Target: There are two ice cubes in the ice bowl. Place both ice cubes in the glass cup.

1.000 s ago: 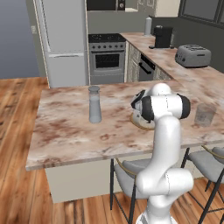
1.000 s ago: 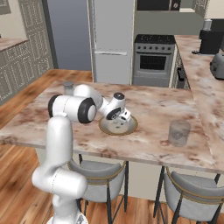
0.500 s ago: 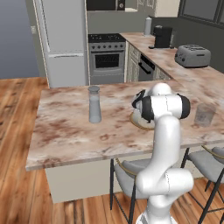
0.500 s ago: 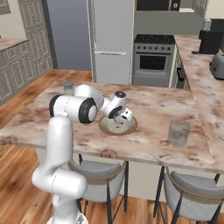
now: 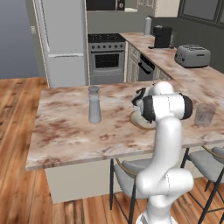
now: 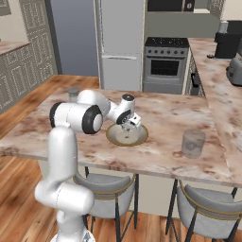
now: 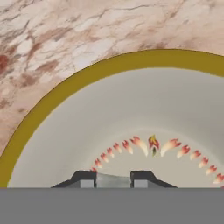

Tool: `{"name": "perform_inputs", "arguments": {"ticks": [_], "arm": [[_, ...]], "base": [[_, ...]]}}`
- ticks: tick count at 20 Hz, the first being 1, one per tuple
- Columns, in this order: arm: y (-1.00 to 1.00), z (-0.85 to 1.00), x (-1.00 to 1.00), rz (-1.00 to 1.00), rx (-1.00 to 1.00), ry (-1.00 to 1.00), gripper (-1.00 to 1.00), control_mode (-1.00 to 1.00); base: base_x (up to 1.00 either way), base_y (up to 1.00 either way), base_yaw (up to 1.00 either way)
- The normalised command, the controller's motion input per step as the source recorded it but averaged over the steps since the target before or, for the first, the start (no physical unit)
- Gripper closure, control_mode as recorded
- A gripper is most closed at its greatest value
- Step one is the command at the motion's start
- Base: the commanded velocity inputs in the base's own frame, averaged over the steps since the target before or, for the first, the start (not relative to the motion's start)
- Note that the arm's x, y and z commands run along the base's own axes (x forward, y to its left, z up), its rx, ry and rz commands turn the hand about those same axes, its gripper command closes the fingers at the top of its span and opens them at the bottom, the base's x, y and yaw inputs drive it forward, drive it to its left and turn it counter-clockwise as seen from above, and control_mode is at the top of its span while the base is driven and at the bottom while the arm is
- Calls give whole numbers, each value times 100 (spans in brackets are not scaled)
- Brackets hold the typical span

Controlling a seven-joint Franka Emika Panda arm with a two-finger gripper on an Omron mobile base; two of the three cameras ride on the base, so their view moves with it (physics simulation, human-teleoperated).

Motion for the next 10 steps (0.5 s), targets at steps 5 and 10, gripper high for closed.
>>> {"name": "perform_inputs", "arguments": {"ticks": [5,10], "arm": [[25,87,-53,-1,0,0,100,-100],[32,79,-64,-1,0,6,100,-100]], "base": [[0,0,0],[0,0,0]]}}
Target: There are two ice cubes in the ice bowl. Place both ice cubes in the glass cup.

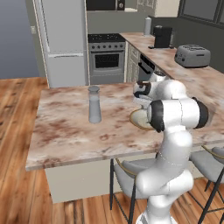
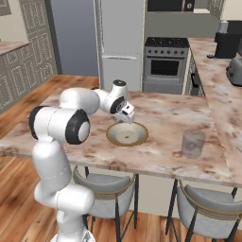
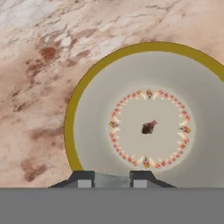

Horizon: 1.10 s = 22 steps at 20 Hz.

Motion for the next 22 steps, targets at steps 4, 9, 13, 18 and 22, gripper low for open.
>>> {"name": "perform_inputs", "arguments": {"ticks": [4,9,13,18,22], "arm": [[25,31,-67,-4,-11,2,100,-100],[6,35,-47,-6,-13,0,100,-100],[0,41,-50,-4,-6,0,100,-100],[-5,49,-44,-7,-1,0,100,-100],[-18,51,-29,-8,0,0,100,-100]], "base": [[0,0,0],[0,0,0],[0,0,0],[0,0,0],[0,0,0]]}}
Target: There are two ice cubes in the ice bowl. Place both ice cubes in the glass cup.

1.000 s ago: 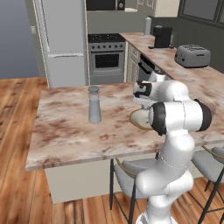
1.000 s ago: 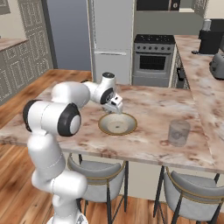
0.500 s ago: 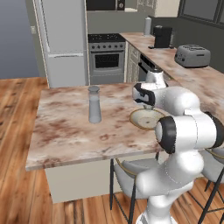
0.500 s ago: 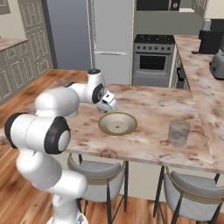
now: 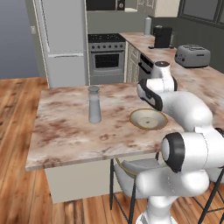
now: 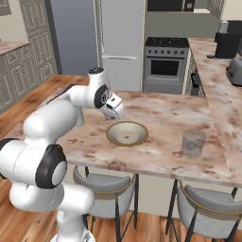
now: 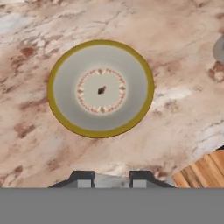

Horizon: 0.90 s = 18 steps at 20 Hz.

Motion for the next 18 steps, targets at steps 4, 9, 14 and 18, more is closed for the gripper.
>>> {"name": "perform_inputs", "arguments": {"ticks": [4,9,14,18], "arm": [[-34,30,-26,-11,0,0,100,-100],[-67,21,-54,-11,0,0,100,-100],[-60,19,-72,-4,3,0,100,-100],[-1,49,-76,0,13,7,100,-100]], "base": [[0,0,0],[0,0,0],[0,0,0],[0,0,0]]}}
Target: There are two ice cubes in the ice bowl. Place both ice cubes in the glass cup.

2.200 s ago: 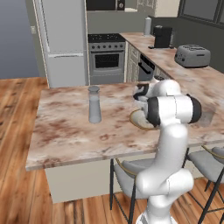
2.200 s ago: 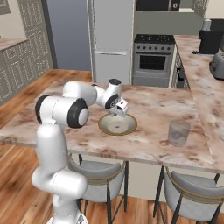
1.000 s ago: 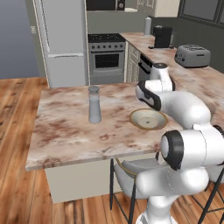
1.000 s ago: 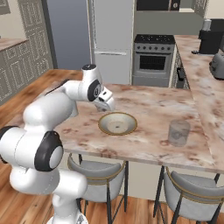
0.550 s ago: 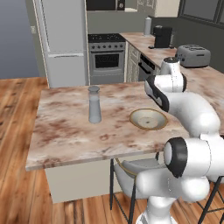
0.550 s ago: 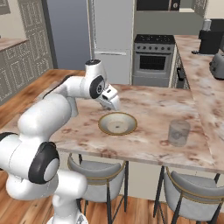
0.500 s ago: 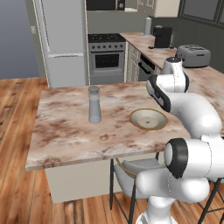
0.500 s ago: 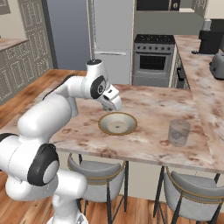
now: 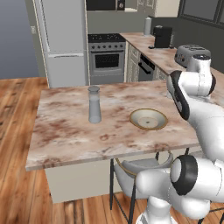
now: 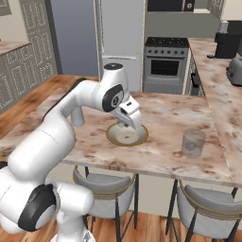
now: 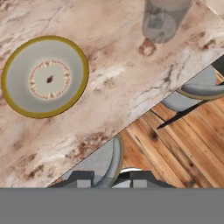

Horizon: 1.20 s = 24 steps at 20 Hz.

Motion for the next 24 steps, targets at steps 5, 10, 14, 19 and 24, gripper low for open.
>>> {"name": "perform_inputs", "arguments": {"ticks": [5,10,14,19,24], "arm": [[-14,60,-43,0,14,12,100,-100],[-4,1,0,0,0,-1,100,-100],[-67,-12,-4,0,-4,0,100,-100],[-77,-9,-8,0,-2,-1,100,-100],[-59,0,0,1,0,-5,100,-100]], "base": [[0,0,0],[0,0,0],[0,0,0],[0,0,0],[0,0,0]]}}
